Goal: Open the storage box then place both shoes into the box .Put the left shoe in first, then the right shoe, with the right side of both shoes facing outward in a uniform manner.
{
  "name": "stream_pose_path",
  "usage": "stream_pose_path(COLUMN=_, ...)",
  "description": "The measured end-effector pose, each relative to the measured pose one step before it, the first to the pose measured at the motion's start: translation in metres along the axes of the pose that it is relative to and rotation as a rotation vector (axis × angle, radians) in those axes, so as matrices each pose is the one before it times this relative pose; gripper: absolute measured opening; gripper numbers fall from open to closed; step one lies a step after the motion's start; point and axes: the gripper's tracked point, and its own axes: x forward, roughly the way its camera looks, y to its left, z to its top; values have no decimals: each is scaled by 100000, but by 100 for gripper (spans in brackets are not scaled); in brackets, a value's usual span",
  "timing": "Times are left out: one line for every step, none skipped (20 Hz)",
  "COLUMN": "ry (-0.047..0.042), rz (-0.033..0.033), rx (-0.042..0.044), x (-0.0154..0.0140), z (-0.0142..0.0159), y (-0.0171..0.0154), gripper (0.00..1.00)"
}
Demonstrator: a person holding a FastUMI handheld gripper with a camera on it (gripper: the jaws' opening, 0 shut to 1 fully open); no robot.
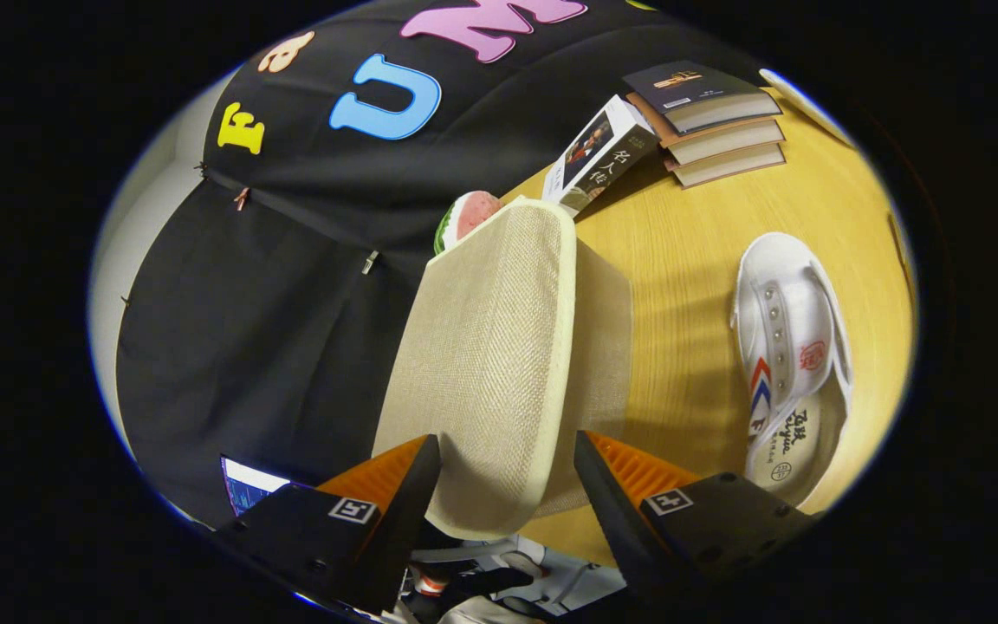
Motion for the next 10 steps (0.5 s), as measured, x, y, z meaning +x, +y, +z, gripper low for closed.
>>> stream_pose_path(ry=574, rz=1126, rx=3591, x=76, z=-87, y=255, gripper=87)
stream_pose_path(ry=926, rz=-51, rx=2762, x=234, z=-32, y=-59, gripper=80)
stream_pose_path(ry=1580, rz=-179, rx=1958, x=32, z=-75, y=-241, gripper=73)
stream_pose_path(ry=1152, rz=-76, rx=2528, x=161, z=-308, y=-447, gripper=71)
stream_pose_path(ry=409, rz=126, rx=3411, x=162, z=74, y=-204, gripper=71)
stream_pose_path(ry=1714, rz=90, rx=2383, x=125, z=-144, y=-154, gripper=68)
stream_pose_path(ry=1016, rz=-177, rx=2251, x=-16, z=26, y=-243, gripper=66)
stream_pose_path(ry=1672, rz=-212, rx=1514, x=51, z=-71, y=-125, gripper=65)
stream_pose_path(ry=1057, rz=20, rx=1922, x=-132, z=47, y=-24, gripper=65)
stream_pose_path(ry=1350, rz=118, rx=1183, x=-139, z=86, y=45, gripper=62)
